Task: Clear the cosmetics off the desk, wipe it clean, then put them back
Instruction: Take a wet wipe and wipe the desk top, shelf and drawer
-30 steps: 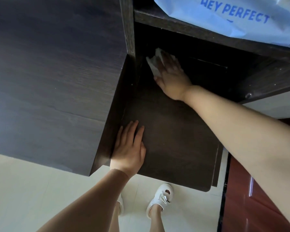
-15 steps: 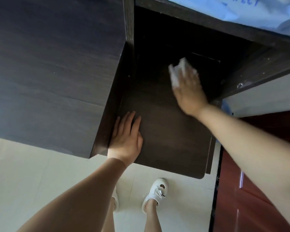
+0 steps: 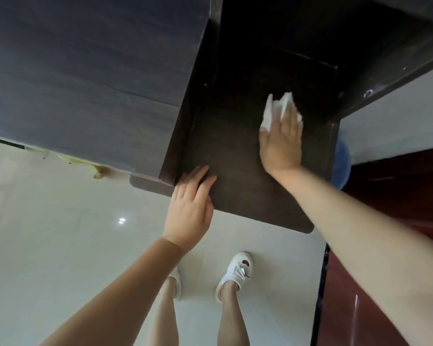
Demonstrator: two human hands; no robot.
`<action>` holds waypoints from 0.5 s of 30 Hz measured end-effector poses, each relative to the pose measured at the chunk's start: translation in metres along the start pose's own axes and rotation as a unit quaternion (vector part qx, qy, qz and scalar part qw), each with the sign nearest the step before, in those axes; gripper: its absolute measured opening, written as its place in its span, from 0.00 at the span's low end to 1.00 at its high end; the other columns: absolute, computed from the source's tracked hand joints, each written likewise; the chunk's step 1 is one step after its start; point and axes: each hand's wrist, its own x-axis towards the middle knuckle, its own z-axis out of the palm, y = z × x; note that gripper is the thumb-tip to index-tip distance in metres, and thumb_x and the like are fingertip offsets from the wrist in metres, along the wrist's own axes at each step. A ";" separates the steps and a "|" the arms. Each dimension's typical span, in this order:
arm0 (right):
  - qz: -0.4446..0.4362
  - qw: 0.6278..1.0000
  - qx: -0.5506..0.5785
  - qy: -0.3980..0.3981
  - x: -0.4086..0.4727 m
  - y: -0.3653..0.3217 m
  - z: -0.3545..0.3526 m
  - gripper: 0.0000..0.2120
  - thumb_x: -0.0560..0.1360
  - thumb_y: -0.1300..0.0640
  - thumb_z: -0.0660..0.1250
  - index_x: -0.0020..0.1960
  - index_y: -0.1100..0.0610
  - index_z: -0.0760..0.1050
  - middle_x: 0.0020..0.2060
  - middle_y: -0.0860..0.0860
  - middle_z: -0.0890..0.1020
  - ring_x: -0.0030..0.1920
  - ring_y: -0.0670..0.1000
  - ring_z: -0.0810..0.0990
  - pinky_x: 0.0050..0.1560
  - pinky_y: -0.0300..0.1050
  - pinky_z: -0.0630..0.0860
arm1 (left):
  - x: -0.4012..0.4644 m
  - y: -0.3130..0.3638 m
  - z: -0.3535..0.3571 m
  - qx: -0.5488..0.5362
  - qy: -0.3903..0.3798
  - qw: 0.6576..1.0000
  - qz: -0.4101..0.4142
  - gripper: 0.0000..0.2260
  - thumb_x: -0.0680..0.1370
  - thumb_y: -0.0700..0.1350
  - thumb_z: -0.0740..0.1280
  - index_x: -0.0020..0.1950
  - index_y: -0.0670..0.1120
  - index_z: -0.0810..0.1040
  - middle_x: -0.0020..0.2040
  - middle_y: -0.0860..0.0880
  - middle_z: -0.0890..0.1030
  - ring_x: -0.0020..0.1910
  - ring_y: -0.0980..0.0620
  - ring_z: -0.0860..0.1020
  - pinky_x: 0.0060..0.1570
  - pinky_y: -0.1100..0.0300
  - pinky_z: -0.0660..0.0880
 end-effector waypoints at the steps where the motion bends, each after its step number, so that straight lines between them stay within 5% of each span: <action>1: -0.069 0.997 0.016 -0.009 -0.031 -0.016 0.006 0.25 0.81 0.53 0.49 0.75 0.55 0.50 0.76 0.59 0.49 0.76 0.56 0.46 0.75 0.55 0.45 | -0.017 -0.002 -0.004 -0.016 -0.002 1.000 -0.013 0.17 0.75 0.40 0.55 0.62 0.41 0.71 0.65 0.39 0.72 0.65 0.43 0.66 0.67 0.50 0.62; 5: -0.437 0.888 -0.025 -0.139 -0.075 -0.036 0.010 0.25 0.79 0.51 0.49 0.75 0.56 0.54 0.76 0.57 0.54 0.75 0.52 0.47 0.75 0.48 0.40 | -0.057 -0.021 -0.025 -0.070 0.053 0.986 -0.144 0.19 0.75 0.43 0.52 0.65 0.40 0.68 0.64 0.39 0.71 0.63 0.45 0.66 0.64 0.53 0.64; 7: -0.403 0.901 -0.051 -0.151 -0.030 -0.039 0.003 0.26 0.80 0.51 0.49 0.76 0.56 0.50 0.76 0.55 0.50 0.75 0.51 0.44 0.74 0.44 0.38 | -0.052 -0.032 -0.032 -0.109 0.096 0.964 -0.221 0.21 0.76 0.43 0.53 0.68 0.39 0.65 0.66 0.39 0.69 0.65 0.45 0.66 0.66 0.51 0.64; 11: -0.166 0.981 0.011 -0.099 0.032 -0.067 0.000 0.26 0.81 0.51 0.49 0.76 0.59 0.48 0.76 0.58 0.49 0.76 0.56 0.46 0.76 0.50 0.44 | -0.021 -0.037 -0.046 -0.221 0.156 0.906 -0.324 0.21 0.78 0.35 0.55 0.71 0.44 0.60 0.68 0.46 0.64 0.66 0.53 0.65 0.67 0.55 0.64; 13: -0.186 0.979 0.013 -0.084 0.005 -0.088 0.013 0.27 0.81 0.53 0.51 0.76 0.61 0.48 0.76 0.60 0.49 0.76 0.57 0.46 0.76 0.49 0.42 | -0.012 -0.034 -0.051 -0.278 0.157 0.862 -0.393 0.21 0.78 0.36 0.54 0.71 0.46 0.60 0.68 0.49 0.65 0.65 0.56 0.65 0.63 0.63 0.62; 15: -0.242 0.966 0.027 -0.083 -0.046 -0.096 0.026 0.27 0.80 0.55 0.53 0.75 0.64 0.50 0.75 0.61 0.51 0.76 0.58 0.50 0.75 0.48 0.41 | -0.013 -0.031 -0.054 -0.294 0.140 0.854 -0.405 0.21 0.78 0.36 0.53 0.71 0.46 0.61 0.68 0.51 0.66 0.64 0.58 0.65 0.60 0.65 0.61</action>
